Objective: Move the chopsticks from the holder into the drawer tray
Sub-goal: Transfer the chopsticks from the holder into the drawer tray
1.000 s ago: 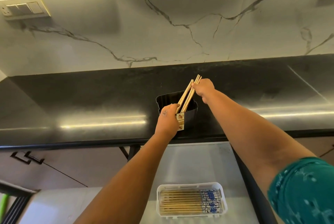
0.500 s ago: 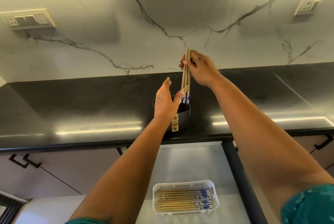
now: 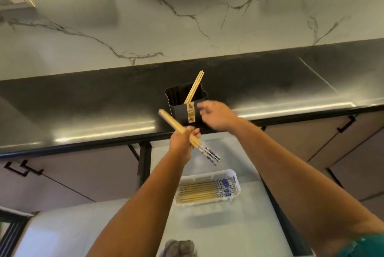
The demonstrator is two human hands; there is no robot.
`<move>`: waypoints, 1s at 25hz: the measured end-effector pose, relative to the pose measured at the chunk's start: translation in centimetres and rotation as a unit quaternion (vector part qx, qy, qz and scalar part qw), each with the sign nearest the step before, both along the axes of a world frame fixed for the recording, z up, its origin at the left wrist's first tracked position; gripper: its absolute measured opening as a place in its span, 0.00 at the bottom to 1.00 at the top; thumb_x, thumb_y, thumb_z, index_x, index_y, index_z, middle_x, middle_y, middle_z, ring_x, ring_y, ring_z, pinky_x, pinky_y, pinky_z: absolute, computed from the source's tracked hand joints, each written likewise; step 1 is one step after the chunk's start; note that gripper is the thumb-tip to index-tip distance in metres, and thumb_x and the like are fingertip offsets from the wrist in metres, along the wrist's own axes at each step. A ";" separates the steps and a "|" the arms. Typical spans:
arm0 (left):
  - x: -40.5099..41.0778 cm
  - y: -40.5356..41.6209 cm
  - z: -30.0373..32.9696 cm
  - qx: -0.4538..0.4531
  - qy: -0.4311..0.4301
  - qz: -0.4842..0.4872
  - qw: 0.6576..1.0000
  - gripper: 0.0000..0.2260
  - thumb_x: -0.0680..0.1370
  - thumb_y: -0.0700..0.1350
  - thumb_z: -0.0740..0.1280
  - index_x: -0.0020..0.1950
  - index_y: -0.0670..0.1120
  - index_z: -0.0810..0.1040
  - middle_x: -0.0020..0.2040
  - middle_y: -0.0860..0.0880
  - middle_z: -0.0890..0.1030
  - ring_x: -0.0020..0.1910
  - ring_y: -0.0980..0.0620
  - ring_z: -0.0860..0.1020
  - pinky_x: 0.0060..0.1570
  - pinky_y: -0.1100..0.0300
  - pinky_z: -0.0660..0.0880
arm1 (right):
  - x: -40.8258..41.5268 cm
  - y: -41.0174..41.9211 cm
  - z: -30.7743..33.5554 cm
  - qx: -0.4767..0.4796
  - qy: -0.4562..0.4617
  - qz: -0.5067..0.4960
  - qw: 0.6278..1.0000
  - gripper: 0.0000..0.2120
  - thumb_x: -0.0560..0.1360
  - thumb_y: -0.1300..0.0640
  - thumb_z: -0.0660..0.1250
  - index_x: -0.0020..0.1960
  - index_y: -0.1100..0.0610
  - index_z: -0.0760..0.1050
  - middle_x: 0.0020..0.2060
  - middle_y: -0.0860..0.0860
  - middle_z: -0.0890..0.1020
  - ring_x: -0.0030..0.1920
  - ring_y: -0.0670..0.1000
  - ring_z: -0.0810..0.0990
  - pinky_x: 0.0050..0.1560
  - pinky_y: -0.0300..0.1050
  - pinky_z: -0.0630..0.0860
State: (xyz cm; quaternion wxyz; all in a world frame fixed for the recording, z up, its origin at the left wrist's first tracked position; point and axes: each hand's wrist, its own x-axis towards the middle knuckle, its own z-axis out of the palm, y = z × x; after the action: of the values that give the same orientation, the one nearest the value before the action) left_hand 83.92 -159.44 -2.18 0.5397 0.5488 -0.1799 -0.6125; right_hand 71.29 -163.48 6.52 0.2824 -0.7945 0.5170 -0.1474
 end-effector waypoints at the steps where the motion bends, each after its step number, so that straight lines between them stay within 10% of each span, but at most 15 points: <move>1: 0.0 1.2 -2.0 0.078 0.061 0.054 0.994 0.06 0.80 0.36 0.59 0.45 0.36 0.72 0.39 0.40 0.77 0.36 0.46 0.78 0.40 0.56 0.77 | 0.4 1.3 -3.1 0.044 0.098 0.032 0.994 0.23 0.78 0.59 0.60 0.72 0.59 0.66 0.68 0.59 0.74 0.67 0.57 0.72 0.65 0.45 0.67; 7: -1.5 6.8 -9.9 0.218 0.186 0.110 0.952 0.08 0.79 0.34 0.61 0.39 0.36 0.72 0.35 0.39 0.75 0.26 0.45 0.78 0.29 0.53 0.79 | 0.3 10.7 -17.9 0.137 0.272 0.068 0.950 0.22 0.75 0.61 0.62 0.69 0.58 0.64 0.61 0.57 0.77 0.57 0.59 0.79 0.52 0.52 0.76; 13: 2.9 7.0 -11.5 0.205 0.145 0.132 0.959 0.08 0.80 0.38 0.59 0.43 0.38 0.74 0.43 0.38 0.78 0.40 0.45 0.79 0.42 0.54 0.78 | -4.3 9.4 -21.2 0.000 0.263 0.118 0.958 0.19 0.77 0.45 0.52 0.63 0.53 0.67 0.56 0.51 0.81 0.52 0.56 0.81 0.50 0.50 0.76; 17: 7.9 8.2 -13.4 0.197 0.102 0.156 0.963 0.14 0.81 0.33 0.54 0.65 0.31 0.69 0.63 0.35 0.75 0.61 0.41 0.77 0.59 0.54 0.75 | -8.4 7.8 -22.6 0.035 0.231 0.077 0.969 0.26 0.77 0.34 0.49 0.62 0.52 0.69 0.56 0.53 0.80 0.51 0.55 0.80 0.47 0.47 0.75; 20: 8.7 9.8 -15.3 0.259 0.006 0.124 0.958 0.10 0.79 0.38 0.63 0.57 0.35 0.76 0.52 0.38 0.82 0.46 0.46 0.82 0.47 0.55 0.79 | -8.4 7.4 -23.5 0.074 0.272 0.095 0.955 0.25 0.80 0.38 0.47 0.64 0.54 0.69 0.60 0.55 0.79 0.54 0.56 0.79 0.53 0.49 0.75; 25: 6.1 11.3 -17.5 0.306 -0.098 -0.054 0.946 0.10 0.77 0.53 0.65 0.47 0.47 0.73 0.50 0.49 0.75 0.49 0.49 0.73 0.57 0.50 0.70 | -4.8 7.6 -25.9 0.145 0.339 0.151 0.917 0.28 0.81 0.42 0.45 0.72 0.57 0.65 0.71 0.57 0.70 0.70 0.58 0.68 0.72 0.55 0.59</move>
State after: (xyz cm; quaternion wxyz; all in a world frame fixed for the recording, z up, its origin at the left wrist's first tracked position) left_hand 90.05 -148.16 -19.67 0.2920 0.7339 -0.0654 -0.6098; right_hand 66.54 -155.91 -19.38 0.2213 -0.8159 0.4712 0.2516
